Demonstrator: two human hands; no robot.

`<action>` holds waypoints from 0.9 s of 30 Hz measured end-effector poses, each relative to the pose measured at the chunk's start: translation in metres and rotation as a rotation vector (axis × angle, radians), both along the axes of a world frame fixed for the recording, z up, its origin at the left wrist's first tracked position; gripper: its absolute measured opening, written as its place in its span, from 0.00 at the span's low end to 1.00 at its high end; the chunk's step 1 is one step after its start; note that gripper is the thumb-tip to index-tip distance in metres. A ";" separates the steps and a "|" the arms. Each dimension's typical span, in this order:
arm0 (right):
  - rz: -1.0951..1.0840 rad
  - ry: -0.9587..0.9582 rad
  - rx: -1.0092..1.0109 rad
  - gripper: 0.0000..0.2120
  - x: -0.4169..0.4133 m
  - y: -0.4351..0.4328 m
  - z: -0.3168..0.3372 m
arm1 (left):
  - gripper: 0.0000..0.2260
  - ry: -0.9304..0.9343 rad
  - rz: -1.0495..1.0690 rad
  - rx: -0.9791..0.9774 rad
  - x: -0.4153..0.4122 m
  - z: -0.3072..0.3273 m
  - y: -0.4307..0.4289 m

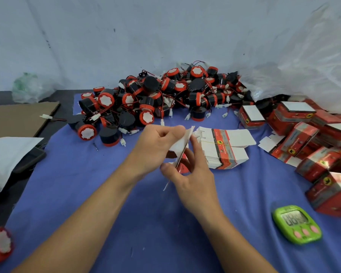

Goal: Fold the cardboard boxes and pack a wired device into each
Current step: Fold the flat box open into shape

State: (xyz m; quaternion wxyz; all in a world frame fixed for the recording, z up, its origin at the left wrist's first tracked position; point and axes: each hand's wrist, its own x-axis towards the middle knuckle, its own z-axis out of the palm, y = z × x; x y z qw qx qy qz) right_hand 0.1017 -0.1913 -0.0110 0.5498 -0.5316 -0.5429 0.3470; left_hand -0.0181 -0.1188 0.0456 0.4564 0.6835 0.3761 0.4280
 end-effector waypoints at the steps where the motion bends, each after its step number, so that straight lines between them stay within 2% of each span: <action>1: -0.004 0.027 0.016 0.42 0.001 0.000 0.000 | 0.12 0.056 0.001 0.076 0.000 0.003 -0.003; 2: -0.001 0.058 0.038 0.41 0.002 0.000 0.000 | 0.08 0.107 -0.023 0.123 -0.001 0.006 -0.007; 3: 0.005 0.083 0.061 0.39 0.004 0.000 0.001 | 0.08 0.158 -0.052 0.150 -0.001 0.010 -0.010; 6: -0.030 0.047 0.141 0.34 0.005 -0.006 0.002 | 0.16 0.279 -0.027 0.239 -0.003 0.020 -0.017; 10: -0.159 -0.300 0.259 0.20 0.005 -0.009 0.001 | 0.16 0.385 0.186 0.342 -0.002 0.026 -0.022; 12: -0.163 -0.417 0.287 0.20 0.009 -0.007 0.003 | 0.15 0.421 0.190 0.364 -0.003 0.027 -0.023; 17: -0.098 -0.420 0.364 0.26 0.015 -0.005 0.005 | 0.15 0.543 0.127 0.357 -0.012 0.037 -0.020; 20: -0.079 -0.583 0.317 0.14 0.017 -0.001 0.004 | 0.13 0.586 0.034 0.308 -0.022 0.044 -0.015; 22: -0.093 -0.607 0.261 0.09 0.014 -0.001 0.004 | 0.09 0.579 -0.026 0.262 -0.027 0.047 -0.013; 24: -0.147 -0.515 0.329 0.12 0.008 -0.004 0.007 | 0.08 0.562 -0.020 0.228 -0.029 0.046 -0.011; 27: -0.131 -0.482 0.431 0.27 0.003 -0.010 0.008 | 0.08 0.515 -0.038 0.154 -0.026 0.042 -0.012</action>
